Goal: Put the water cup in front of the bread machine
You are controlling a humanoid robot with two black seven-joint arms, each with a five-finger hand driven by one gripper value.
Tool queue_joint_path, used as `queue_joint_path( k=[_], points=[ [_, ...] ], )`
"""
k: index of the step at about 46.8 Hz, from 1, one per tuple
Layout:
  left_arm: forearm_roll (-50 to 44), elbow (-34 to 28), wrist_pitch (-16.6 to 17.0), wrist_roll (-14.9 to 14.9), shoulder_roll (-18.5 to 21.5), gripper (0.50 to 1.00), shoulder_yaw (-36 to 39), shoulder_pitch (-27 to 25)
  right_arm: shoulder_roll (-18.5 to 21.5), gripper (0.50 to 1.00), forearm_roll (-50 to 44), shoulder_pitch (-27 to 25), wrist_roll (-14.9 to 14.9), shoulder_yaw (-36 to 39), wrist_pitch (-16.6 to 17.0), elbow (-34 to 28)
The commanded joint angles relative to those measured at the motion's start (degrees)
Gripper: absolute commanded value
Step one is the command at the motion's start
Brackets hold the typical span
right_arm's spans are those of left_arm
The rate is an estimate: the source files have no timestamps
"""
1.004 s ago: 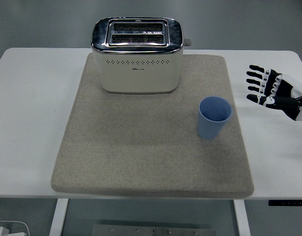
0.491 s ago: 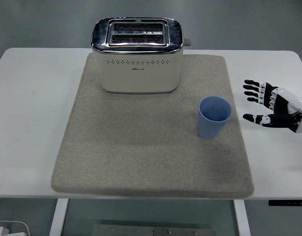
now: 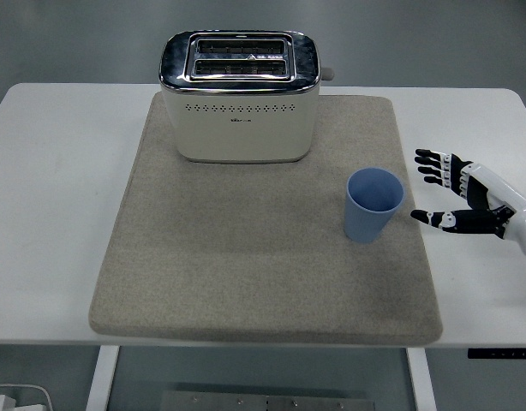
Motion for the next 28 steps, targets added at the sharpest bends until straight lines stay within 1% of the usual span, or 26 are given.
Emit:
queue_joint_path(
  k=[1, 7, 20, 28],
  points=[
    [0.0, 0.03, 0.0, 0.0, 0.0, 1.0, 0.0, 0.0, 0.64, 0.926, 0.0, -0.13, 0.0, -0.03, -0.19, -0.16],
    [0.0, -0.05, 0.0, 0.0, 0.0, 1.0, 0.0, 0.0, 2.4, 0.926, -0.09, -0.92, 0.0, -0.03, -0.27, -0.34],
    [0.0, -0.05, 0.0, 0.0, 0.0, 1.0, 0.0, 0.0, 3.81, 0.926, -0.09, -1.36, -0.09, -0.12, -0.19, -0.34],
    [0.0, -0.05, 0.0, 0.0, 0.0, 1.0, 0.0, 0.0, 5.65, 0.926, -0.79, -1.28, 0.0, -0.3, -0.19, -1.3]
  ],
)
